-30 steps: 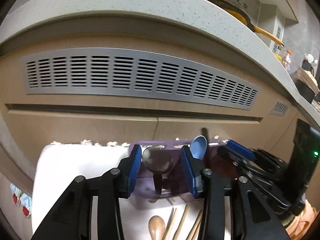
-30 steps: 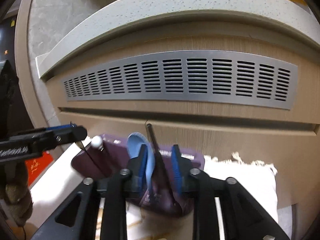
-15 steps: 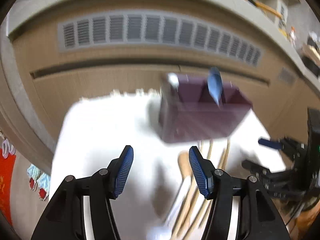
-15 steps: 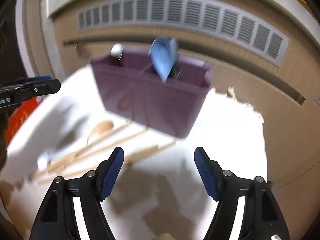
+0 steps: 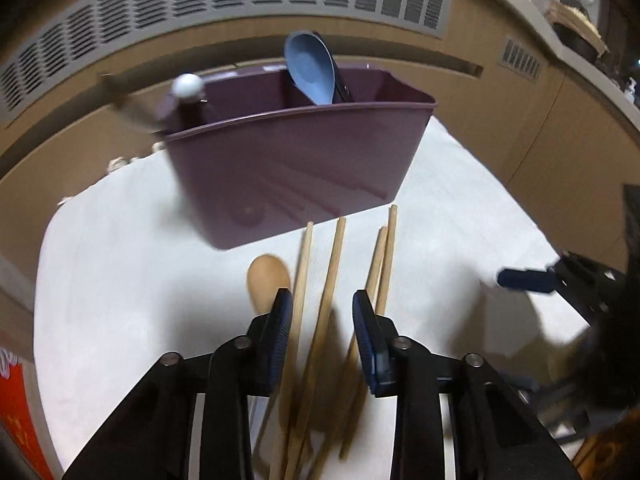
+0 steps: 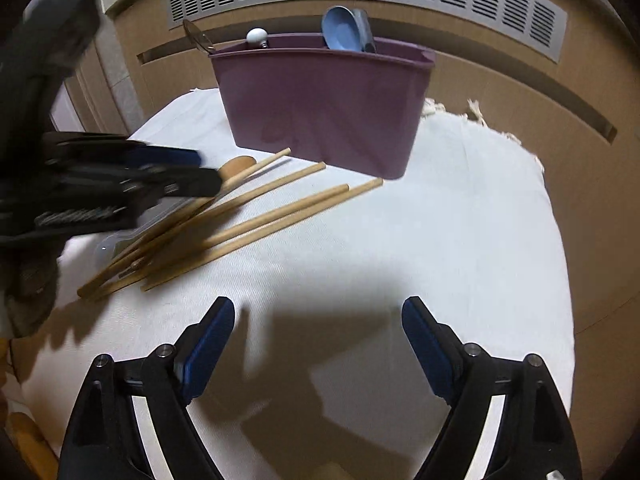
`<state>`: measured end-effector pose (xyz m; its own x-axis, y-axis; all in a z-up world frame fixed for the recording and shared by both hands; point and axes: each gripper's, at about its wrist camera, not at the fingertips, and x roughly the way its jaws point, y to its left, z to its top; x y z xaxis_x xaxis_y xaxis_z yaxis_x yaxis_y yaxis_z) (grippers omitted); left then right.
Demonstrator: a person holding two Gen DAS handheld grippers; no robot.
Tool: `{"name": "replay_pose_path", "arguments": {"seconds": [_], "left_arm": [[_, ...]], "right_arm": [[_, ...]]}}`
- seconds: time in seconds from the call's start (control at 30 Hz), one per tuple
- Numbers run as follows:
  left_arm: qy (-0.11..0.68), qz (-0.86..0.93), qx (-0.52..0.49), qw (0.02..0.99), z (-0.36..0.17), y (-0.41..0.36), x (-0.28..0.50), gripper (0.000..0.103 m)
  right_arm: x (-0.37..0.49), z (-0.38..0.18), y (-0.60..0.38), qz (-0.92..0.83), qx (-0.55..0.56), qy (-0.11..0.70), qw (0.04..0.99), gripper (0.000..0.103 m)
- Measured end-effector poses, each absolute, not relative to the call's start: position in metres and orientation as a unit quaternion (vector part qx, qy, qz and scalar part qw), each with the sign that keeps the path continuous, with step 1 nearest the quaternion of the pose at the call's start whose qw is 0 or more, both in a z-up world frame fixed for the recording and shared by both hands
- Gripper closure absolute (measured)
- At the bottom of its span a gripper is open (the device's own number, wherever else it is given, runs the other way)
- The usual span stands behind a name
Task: Organize utensils
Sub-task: 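Grasp a wooden chopstick with the left tool while the right tool approaches the wooden spoon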
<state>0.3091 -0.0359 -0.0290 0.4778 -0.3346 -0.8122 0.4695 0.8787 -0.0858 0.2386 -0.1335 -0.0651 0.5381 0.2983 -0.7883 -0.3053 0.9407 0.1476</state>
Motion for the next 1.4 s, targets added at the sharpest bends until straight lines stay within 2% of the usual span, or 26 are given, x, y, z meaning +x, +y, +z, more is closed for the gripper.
{"name": "replay_pose_path", "arguments": {"seconds": [0.03, 0.07, 0.1, 0.13, 0.37, 0.43, 0.5, 0.83, 1.1, 1.4], "left_arm": [[0.456, -0.228, 0.085, 0.856, -0.032, -0.041, 0.315, 0.073], [0.458, -0.222, 0.094, 0.856, -0.035, -0.044, 0.318, 0.073], [0.461, -0.216, 0.101, 0.855, -0.038, -0.047, 0.322, 0.073], [0.465, -0.21, 0.108, 0.853, -0.041, -0.05, 0.326, 0.073], [0.478, -0.173, 0.137, 0.85, -0.051, -0.047, 0.337, 0.075], [0.473, -0.164, 0.131, 0.856, -0.05, -0.04, 0.336, 0.089], [0.474, -0.166, 0.106, 0.858, -0.048, -0.03, 0.333, 0.096], [0.445, -0.149, -0.026, 0.883, -0.021, 0.054, 0.297, 0.097], [0.421, -0.119, -0.057, 0.897, -0.016, 0.098, 0.271, 0.096], [0.422, -0.124, -0.104, 0.892, -0.028, 0.12, 0.25, 0.096]], "right_arm": [[0.238, -0.065, -0.136, 0.174, 0.002, 0.45, 0.876, 0.031], [0.239, -0.066, -0.137, 0.176, 0.004, 0.453, 0.874, 0.047], [0.24, -0.066, -0.137, 0.181, 0.005, 0.458, 0.87, 0.058], [0.242, -0.067, -0.138, 0.184, 0.007, 0.462, 0.867, 0.06], [0.239, -0.066, -0.135, 0.192, 0.003, 0.457, 0.868, 0.06], [0.238, -0.064, -0.134, 0.192, 0.001, 0.454, 0.87, 0.06], [0.238, -0.062, -0.133, 0.191, -0.002, 0.451, 0.872, 0.06], [0.244, -0.046, -0.105, 0.217, -0.023, 0.44, 0.871, 0.06], [0.26, -0.035, -0.039, 0.266, -0.036, 0.443, 0.856, 0.06], [0.325, -0.054, -0.024, 0.171, -0.007, 0.476, 0.863, 0.06]]}}
